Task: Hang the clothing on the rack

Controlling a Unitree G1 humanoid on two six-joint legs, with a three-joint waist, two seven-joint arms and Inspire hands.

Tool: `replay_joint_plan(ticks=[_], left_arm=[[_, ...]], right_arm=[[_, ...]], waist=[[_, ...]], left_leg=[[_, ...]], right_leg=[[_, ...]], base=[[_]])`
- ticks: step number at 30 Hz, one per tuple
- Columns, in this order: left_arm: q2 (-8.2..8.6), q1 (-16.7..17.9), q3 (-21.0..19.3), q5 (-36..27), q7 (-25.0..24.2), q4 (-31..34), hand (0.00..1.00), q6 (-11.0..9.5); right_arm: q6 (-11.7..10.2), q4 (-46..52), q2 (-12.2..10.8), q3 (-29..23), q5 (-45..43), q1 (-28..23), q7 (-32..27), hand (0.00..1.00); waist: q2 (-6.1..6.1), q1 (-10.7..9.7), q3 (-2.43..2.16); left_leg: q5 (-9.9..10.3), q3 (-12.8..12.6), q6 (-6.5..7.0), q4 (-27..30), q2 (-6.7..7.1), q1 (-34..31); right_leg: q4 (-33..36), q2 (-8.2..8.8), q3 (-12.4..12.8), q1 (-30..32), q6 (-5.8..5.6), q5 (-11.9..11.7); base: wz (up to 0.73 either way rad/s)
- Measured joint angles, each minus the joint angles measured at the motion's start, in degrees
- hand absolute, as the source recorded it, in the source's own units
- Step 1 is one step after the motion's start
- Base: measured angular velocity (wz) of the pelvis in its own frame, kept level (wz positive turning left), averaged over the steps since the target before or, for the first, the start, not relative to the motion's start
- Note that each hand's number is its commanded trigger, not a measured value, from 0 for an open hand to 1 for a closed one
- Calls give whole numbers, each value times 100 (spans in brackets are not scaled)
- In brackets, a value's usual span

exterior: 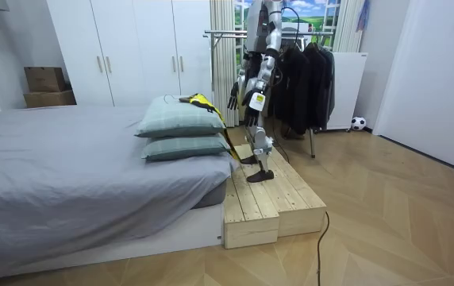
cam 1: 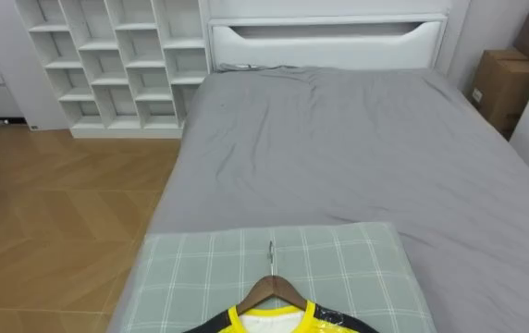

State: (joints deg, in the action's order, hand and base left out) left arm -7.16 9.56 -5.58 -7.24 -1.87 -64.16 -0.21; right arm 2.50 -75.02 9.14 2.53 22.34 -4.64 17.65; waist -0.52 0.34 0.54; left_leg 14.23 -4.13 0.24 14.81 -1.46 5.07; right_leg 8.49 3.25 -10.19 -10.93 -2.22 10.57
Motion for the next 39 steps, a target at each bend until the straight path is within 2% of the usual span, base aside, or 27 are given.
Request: replay_joint_plan(ticks=[2,3,5,9,15,29,39], left_arm=[[-1,0,0,-1,-1,0,0,-1],[-3,1,-4,0,-1,1,0,-2],[-4,4,-22,0,-1,1,0,-9],[-12,6,-43,-2,-2,10,0,-20],[-20,14,-41,2,2,8,0,-158],[4,142,-98,-253,21,-20,0,-195],[-3,196,-124,-442,502,-121,0,-195]], right_arm=[[-1,2,1,-4,-13,5,-1,0],[-4,4,0,-20,-18,11,-1,0],[-7,10,-6,-42,-21,6,-3,0],[-9,109,-6,-41,-39,-20,-20,0],[-178,169,-5,-43,-215,-53,-24,0],[-201,163,-4,-24,-261,-98,-30,0],[-201,164,-12,66,-272,-100,-170,0]], waist=[[3,-8,-2],[47,-10,-21],[35,-4,-9],[86,-8,-26],[116,-6,-25],[126,67,-20],[123,156,-27]], left_leg=[[0,-14,0,-2,0,7],[0,-19,0,-2,1,10],[0,-36,0,-4,2,10],[0,-57,1,-14,10,-12],[0,-55,1,-38,11,-29],[0,-38,0,-52,12,-11],[0,-11,-1,-25,11,-45]], right_leg=[[-2,0,7,-1,0,0],[-4,1,9,-2,-1,0],[-21,2,29,-3,-1,1],[-81,7,57,7,-3,3],[-96,7,46,19,-8,7],[-103,7,24,17,-8,7],[-94,8,-32,9,-8,7]], base=[[0],[0],[-3],[-2],[0],[0],[1]])
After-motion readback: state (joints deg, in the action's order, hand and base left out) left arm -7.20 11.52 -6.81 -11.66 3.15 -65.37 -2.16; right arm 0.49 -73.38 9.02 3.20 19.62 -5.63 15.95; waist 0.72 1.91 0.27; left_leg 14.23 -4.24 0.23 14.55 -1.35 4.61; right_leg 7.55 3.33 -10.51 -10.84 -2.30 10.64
